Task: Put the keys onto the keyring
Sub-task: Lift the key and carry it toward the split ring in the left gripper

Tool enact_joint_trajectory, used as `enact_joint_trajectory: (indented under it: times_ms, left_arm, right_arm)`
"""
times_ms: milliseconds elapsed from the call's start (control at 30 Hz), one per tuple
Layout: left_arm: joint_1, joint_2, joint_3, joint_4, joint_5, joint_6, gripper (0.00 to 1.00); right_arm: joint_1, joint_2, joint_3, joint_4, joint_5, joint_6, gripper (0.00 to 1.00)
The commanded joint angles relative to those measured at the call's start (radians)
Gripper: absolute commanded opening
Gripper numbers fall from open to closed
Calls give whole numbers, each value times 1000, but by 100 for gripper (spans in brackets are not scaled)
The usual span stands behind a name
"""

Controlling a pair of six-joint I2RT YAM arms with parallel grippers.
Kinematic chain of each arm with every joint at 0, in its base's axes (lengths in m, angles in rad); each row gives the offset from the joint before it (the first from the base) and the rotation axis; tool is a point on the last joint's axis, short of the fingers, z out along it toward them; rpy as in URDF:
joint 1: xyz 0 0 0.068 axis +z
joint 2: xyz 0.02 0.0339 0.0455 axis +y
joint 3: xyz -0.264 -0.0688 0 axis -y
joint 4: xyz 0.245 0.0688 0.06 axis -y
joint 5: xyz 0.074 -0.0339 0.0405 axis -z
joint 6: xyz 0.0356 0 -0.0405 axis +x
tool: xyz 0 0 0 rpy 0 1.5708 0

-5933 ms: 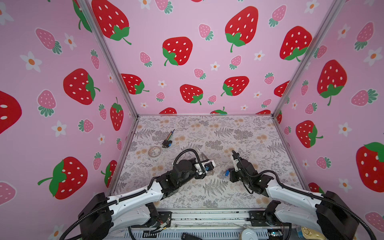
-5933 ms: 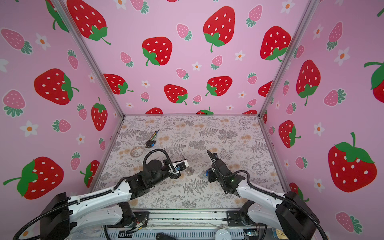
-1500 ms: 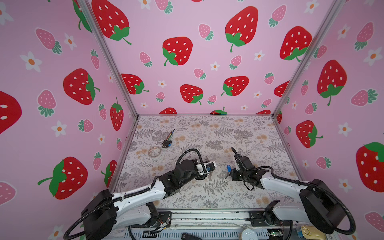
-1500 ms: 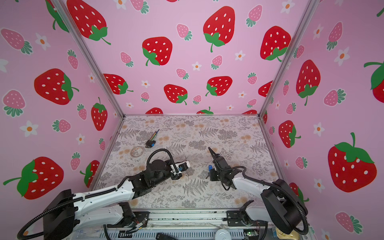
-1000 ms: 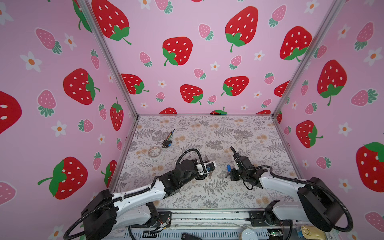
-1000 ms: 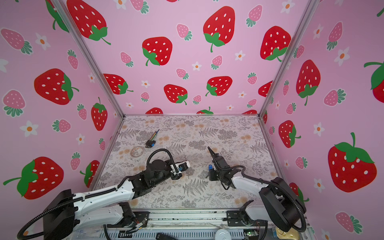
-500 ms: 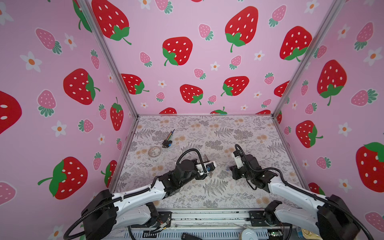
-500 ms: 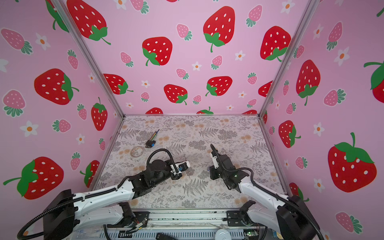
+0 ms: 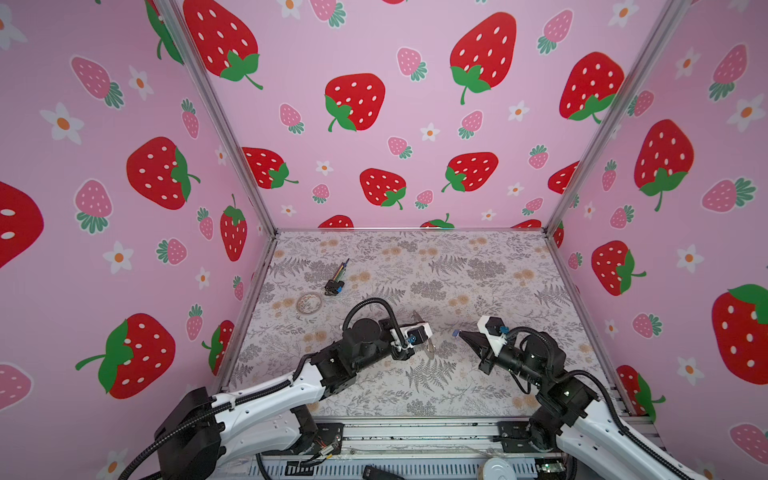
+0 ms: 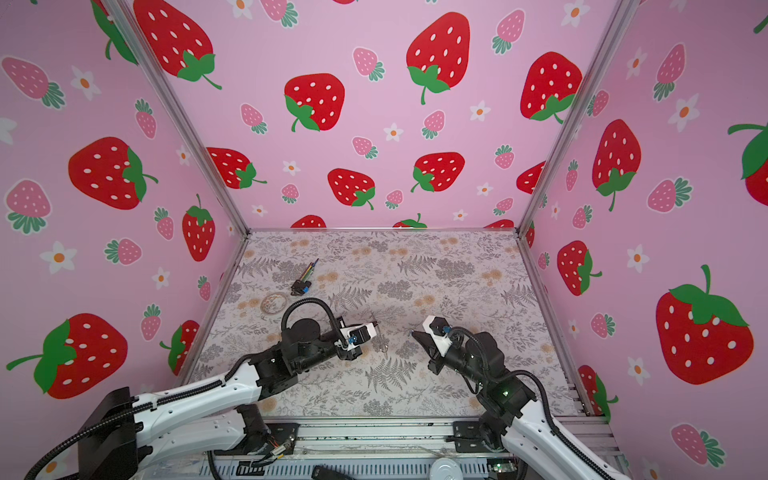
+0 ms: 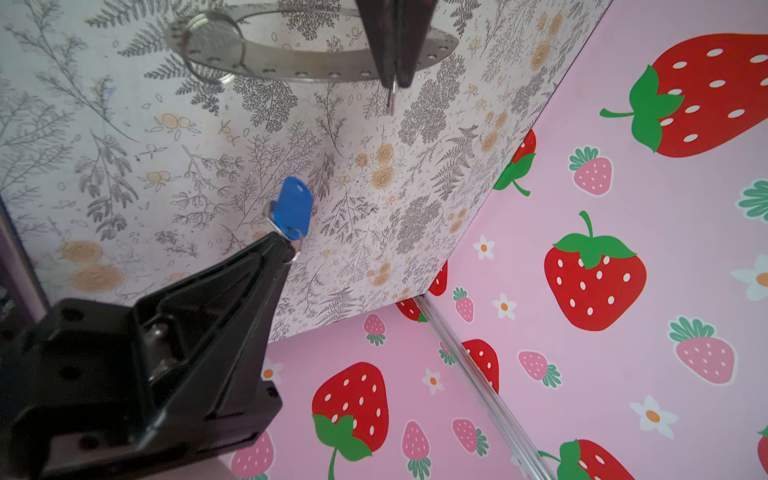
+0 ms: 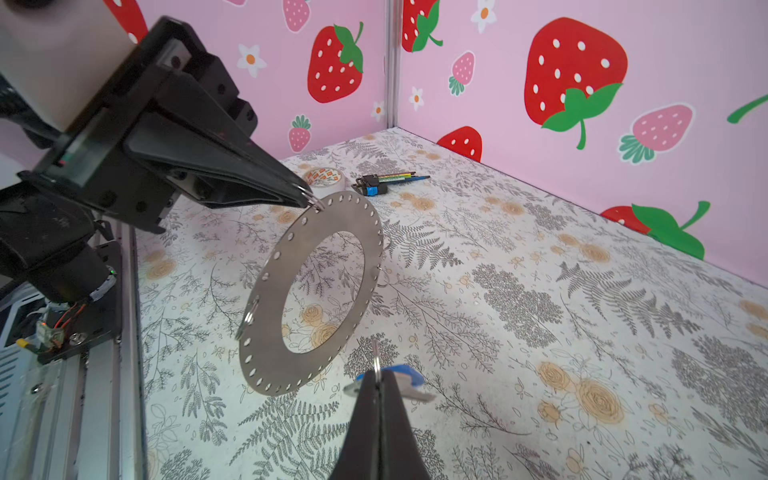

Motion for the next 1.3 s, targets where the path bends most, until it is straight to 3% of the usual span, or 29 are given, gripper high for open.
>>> enact_joint_trajectory:
  times_ms: [0, 200, 500, 700, 1267]
  left_arm:
    - [4, -18, -2, 51, 110, -4, 0]
    - [4, -17, -2, 50, 133, -5, 0]
    - [4, -23, -7, 69, 135, -17, 0]
    - [3, -28, -7, 75, 125, -31, 0]
    - [4, -35, -2, 79, 142, -63, 0]
  right_arm:
    - [17, -4, 0, 63, -63, -56, 0]
    - [40, 45, 21, 105, -104, -19, 0]
    - [104, 167, 64, 243, -108, 205, 0]
    - [163, 228, 93, 292, -81, 209, 0]
    - [188, 255, 87, 354, 29, 211, 0]
